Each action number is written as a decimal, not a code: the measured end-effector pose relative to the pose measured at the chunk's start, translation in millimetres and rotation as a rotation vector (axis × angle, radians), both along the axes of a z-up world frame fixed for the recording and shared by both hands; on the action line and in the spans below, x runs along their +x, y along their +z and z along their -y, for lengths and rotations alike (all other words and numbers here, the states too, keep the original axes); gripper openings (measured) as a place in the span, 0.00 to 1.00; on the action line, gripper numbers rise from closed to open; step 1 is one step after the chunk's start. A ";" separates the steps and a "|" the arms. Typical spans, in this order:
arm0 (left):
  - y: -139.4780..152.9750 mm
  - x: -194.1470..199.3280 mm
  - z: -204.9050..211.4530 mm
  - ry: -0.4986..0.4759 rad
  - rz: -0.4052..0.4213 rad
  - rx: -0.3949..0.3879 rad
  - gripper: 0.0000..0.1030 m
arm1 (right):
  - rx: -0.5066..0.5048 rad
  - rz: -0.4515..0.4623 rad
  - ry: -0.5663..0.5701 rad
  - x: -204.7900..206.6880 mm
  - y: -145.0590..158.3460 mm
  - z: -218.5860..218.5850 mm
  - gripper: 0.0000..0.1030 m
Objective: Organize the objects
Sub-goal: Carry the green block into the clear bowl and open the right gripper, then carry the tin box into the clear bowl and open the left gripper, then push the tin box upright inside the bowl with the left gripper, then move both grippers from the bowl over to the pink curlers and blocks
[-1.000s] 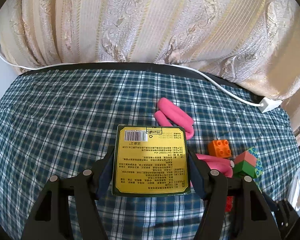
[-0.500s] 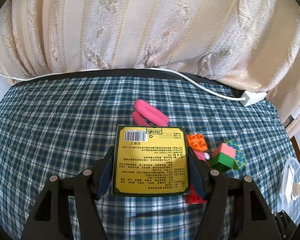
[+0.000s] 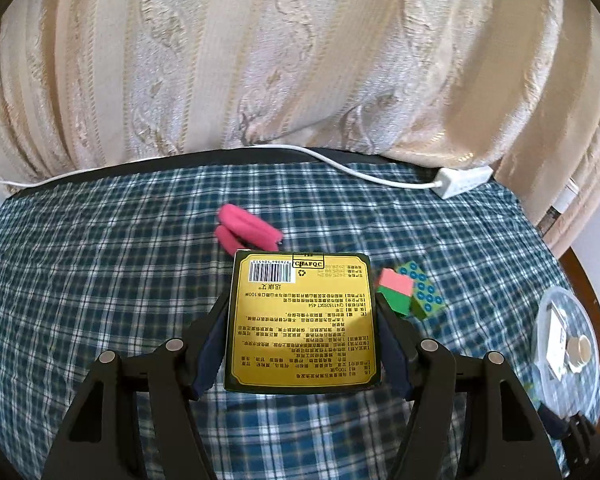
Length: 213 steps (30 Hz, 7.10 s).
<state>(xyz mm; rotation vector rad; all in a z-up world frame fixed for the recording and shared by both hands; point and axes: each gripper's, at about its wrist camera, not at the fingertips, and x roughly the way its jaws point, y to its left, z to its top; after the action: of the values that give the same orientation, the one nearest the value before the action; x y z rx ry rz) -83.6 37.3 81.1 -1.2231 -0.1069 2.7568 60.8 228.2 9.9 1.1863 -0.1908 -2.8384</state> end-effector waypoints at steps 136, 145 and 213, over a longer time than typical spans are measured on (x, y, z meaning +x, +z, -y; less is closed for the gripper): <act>-42.6 85.2 -255.8 -0.530 0.028 -0.118 0.68 | -0.129 -0.119 -0.510 121.6 -8.7 -213.8 0.70; -47.2 65.7 -244.0 -0.440 0.018 -0.152 0.68 | -0.126 -0.114 -0.487 118.4 -7.1 -201.5 0.70; -42.0 12.8 4.0 -0.015 0.077 -0.058 0.69 | -0.071 -0.026 0.013 -2.4 1.4 -8.5 0.74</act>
<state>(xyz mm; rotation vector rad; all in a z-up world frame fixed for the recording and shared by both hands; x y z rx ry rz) -70.9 33.3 39.2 -1.3394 -0.0251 2.7184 58.3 236.7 11.3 1.1319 -0.2793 -2.8090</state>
